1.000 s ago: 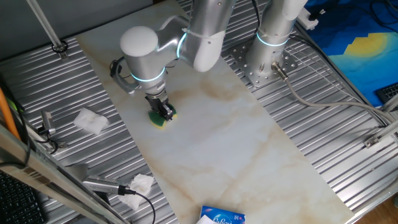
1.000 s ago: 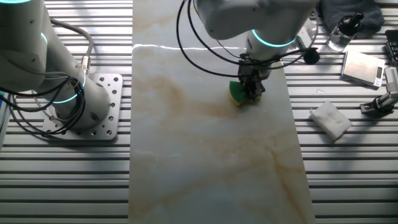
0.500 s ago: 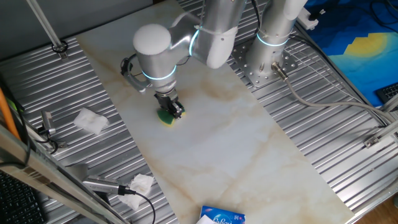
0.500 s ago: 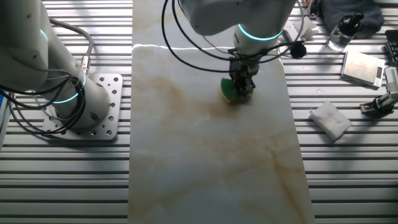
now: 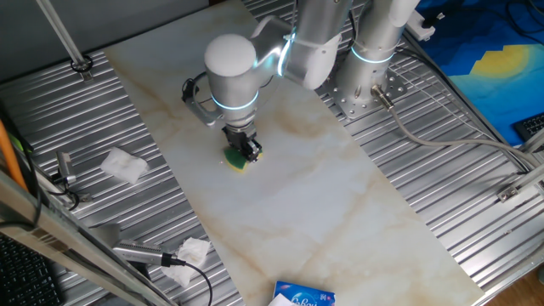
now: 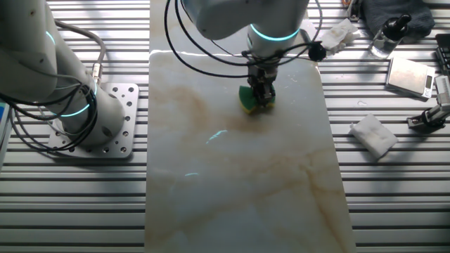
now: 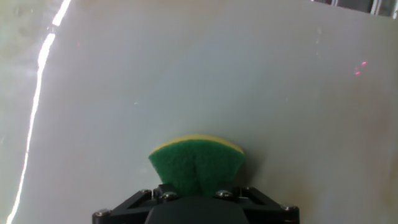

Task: Clean the tabletop with a sponge

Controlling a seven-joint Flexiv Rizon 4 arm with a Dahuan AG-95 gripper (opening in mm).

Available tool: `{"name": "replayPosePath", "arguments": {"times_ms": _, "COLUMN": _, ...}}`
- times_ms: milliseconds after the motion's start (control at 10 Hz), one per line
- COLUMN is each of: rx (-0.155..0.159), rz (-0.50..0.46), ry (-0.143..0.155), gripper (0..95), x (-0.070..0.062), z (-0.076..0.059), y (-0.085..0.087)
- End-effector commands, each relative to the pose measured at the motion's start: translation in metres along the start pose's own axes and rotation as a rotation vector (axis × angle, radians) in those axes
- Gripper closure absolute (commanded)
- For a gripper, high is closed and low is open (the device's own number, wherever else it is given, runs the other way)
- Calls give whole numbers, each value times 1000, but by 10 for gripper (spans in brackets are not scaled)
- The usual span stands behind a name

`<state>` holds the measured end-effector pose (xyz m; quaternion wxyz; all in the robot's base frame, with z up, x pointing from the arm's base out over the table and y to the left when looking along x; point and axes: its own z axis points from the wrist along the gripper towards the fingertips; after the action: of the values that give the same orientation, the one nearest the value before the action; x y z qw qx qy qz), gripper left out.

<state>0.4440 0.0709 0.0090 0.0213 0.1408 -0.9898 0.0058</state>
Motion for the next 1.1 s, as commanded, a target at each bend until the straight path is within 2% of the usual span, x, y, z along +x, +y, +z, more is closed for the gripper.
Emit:
{"name": "replayPosePath", "arguments": {"times_ms": 100, "rx": -9, "rz": 5, "ry": -3, "gripper": 570, "x": 6, "z": 3, "y": 5}}
{"name": "replayPosePath", "arguments": {"times_ms": 300, "rx": -2, "rz": 9, "ry": 0, "gripper": 570, "x": 15, "z": 1, "y": 11}}
{"name": "replayPosePath", "arguments": {"times_ms": 500, "rx": -10, "rz": 20, "ry": 1, "gripper": 570, "x": 14, "z": -2, "y": 14}}
{"name": "replayPosePath", "arguments": {"times_ms": 900, "rx": -10, "rz": 81, "ry": -4, "gripper": 570, "x": -11, "z": 4, "y": 43}}
{"name": "replayPosePath", "arguments": {"times_ms": 1000, "rx": 33, "rz": 70, "ry": 42, "gripper": 570, "x": -12, "z": 1, "y": 47}}
{"name": "replayPosePath", "arguments": {"times_ms": 1100, "rx": 22, "rz": 73, "ry": 33, "gripper": 570, "x": -12, "z": -2, "y": 48}}
